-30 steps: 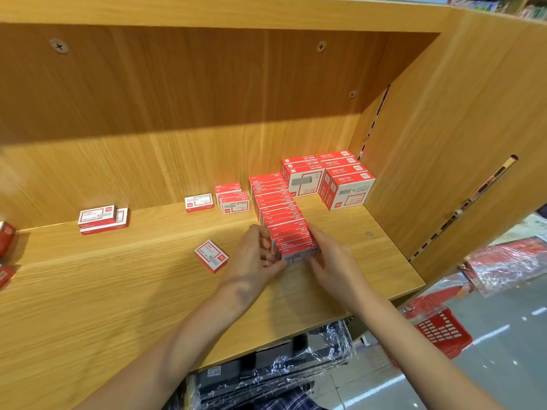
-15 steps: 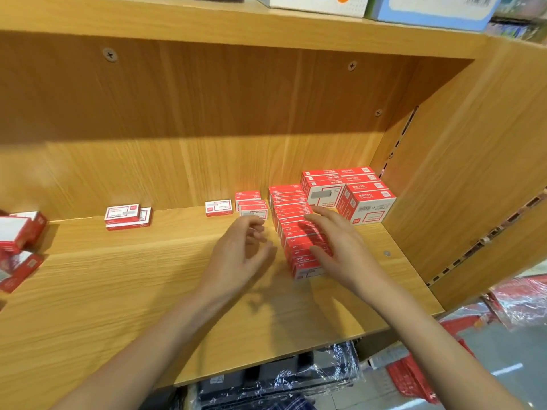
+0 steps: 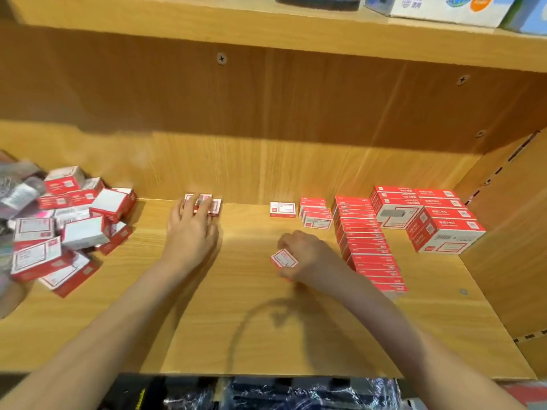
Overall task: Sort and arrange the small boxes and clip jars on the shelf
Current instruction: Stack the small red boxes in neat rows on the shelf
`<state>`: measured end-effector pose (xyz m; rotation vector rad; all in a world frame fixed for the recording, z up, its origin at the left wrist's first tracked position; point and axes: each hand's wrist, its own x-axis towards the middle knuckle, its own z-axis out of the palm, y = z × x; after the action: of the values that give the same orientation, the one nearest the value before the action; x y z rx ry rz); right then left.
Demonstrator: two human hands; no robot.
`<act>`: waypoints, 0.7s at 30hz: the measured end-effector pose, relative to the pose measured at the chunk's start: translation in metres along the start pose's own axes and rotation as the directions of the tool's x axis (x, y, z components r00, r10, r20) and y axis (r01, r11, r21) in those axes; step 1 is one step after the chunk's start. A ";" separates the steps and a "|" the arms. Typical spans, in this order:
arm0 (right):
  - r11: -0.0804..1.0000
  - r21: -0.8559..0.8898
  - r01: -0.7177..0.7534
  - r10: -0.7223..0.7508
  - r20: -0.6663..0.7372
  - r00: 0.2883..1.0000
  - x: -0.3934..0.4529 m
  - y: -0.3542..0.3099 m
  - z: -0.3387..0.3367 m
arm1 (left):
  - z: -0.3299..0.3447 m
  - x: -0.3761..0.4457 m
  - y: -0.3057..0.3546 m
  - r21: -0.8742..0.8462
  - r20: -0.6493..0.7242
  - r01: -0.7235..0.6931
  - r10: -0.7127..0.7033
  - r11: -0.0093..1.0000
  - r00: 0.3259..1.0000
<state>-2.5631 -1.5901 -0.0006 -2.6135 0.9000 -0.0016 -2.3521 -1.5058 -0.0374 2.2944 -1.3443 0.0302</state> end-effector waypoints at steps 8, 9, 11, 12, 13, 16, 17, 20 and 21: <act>1.000 -0.017 0.025 -0.028 -0.187 0.982 -0.013 0.003 0.015 | -0.004 -0.014 0.006 -0.054 0.056 -0.125 0.128 0.991 0.990; 0.999 -0.038 0.011 -0.018 -0.205 0.979 -0.014 0.004 0.014 | -0.004 -0.021 0.012 -0.068 0.068 -0.179 0.184 0.981 0.981; 0.998 -0.060 -0.033 0.019 -0.222 0.975 -0.016 0.008 0.012 | -0.004 -0.035 0.025 -0.112 0.084 -0.271 0.281 0.956 0.956; 0.997 -0.050 -0.052 0.039 -0.226 0.973 -0.017 0.010 0.011 | -0.004 -0.041 0.031 -0.145 0.098 -0.296 0.311 0.944 0.945; 0.998 -0.026 -0.063 0.055 -0.231 0.971 -0.018 0.011 0.011 | -0.005 -0.045 0.036 -0.192 0.115 -0.287 0.312 0.939 0.943; 0.996 0.066 -0.067 0.080 -0.209 0.975 -0.025 0.015 0.007 | -0.003 -0.047 0.044 -0.307 0.187 -0.196 0.261 0.931 0.947; 0.994 0.074 -0.075 0.088 -0.191 0.978 -0.027 0.017 0.005 | -0.002 -0.046 0.045 -0.333 0.207 -0.177 0.255 0.926 0.945; 0.995 0.055 -0.081 0.089 -0.163 0.983 -0.033 0.023 0.001 | -0.001 -0.041 0.047 -0.404 0.237 -0.121 0.232 0.907 0.943; 0.995 0.054 -0.083 0.091 -0.163 0.982 -0.034 0.024 0.000 | 0.000 -0.039 0.047 -0.402 0.239 -0.115 0.225 0.908 0.945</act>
<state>-2.6045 -1.5873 -0.0050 -2.5575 1.0565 -0.2175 -2.4116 -1.4926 -0.0290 1.8930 -1.5315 -0.4787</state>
